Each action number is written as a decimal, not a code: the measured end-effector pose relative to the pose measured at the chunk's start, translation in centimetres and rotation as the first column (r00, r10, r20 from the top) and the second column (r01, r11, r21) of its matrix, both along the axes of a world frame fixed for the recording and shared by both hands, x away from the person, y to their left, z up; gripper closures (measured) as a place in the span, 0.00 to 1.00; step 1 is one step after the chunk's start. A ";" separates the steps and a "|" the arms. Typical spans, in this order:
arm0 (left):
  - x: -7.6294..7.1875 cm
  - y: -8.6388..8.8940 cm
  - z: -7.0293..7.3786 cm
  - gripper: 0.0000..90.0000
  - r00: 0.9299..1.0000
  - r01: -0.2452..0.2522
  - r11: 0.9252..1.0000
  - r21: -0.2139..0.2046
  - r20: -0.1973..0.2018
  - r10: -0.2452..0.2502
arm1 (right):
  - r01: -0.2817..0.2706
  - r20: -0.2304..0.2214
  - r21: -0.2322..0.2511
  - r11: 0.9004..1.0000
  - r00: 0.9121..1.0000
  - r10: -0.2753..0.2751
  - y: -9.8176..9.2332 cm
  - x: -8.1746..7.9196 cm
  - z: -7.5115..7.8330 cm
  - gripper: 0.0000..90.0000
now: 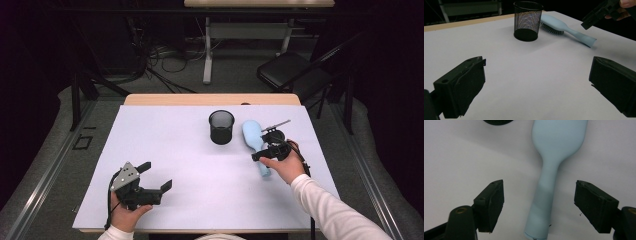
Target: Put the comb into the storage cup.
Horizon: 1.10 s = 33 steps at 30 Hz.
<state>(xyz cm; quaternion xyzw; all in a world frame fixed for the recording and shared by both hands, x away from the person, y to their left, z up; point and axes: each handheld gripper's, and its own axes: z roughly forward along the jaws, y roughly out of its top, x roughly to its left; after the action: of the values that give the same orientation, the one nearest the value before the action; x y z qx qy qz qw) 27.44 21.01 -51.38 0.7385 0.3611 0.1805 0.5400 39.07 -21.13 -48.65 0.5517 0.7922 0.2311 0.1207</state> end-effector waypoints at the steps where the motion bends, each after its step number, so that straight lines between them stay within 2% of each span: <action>1: 0.0 0.0 0.0 0.00 1.000 -0.002 1.000 -0.002 0.000 0.002 | 0.004 0.004 0.011 1.000 1.000 -0.004 0.0 0.1 -0.1 0.28; 2: 0.0 0.0 0.0 0.00 1.000 -0.002 1.000 -0.002 -0.001 0.002 | 0.014 -0.008 0.012 1.000 1.000 -0.014 0.1 0.1 -0.1 0.31; 5: 0.0 0.0 0.0 0.00 1.000 -0.003 1.000 -0.003 -0.002 0.003 | 0.019 -0.002 0.009 1.000 1.000 -0.019 0.0 0.4 -0.2 0.33; 15: 0.1 0.0 -0.1 0.00 1.000 0.001 1.000 -0.001 -0.004 -0.001 | 0.024 -0.024 -0.010 1.000 0.999 -0.024 0.2 1.1 -0.3 0.38; 22: 0.1 0.0 -0.1 0.00 1.000 0.002 1.000 0.002 -0.005 -0.002 | 0.059 -0.060 -0.001 0.998 0.996 -0.059 0.5 1.7 -0.4 0.39; 24: 0.1 0.0 -0.1 0.00 1.000 0.002 1.000 0.002 -0.005 -0.002 | 0.061 -0.083 -0.018 0.998 0.995 -0.062 0.5 1.9 -0.4 0.39; 28: 0.1 0.0 -0.1 0.00 1.000 0.003 1.000 0.002 -0.007 -0.003 | 0.066 -0.086 -0.026 0.997 0.994 -0.068 0.6 2.4 -0.7 0.40; 31: 0.1 0.0 -0.1 0.00 1.000 0.004 1.000 0.003 -0.008 -0.004 | 0.080 -0.113 -0.024 0.997 0.990 -0.082 0.7 2.8 -0.9 0.43; 33: 0.1 0.0 -0.1 0.00 1.000 0.005 1.000 0.005 -0.009 -0.005 | 0.081 -0.116 -0.022 0.996 0.990 -0.083 0.8 3.1 -1.1 0.46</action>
<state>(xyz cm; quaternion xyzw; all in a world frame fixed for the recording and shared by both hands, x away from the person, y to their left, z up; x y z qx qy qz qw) 27.58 20.99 -51.52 0.7415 0.3613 0.1766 0.5370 42.22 -20.37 -49.77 0.5953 0.7765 0.1867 0.0884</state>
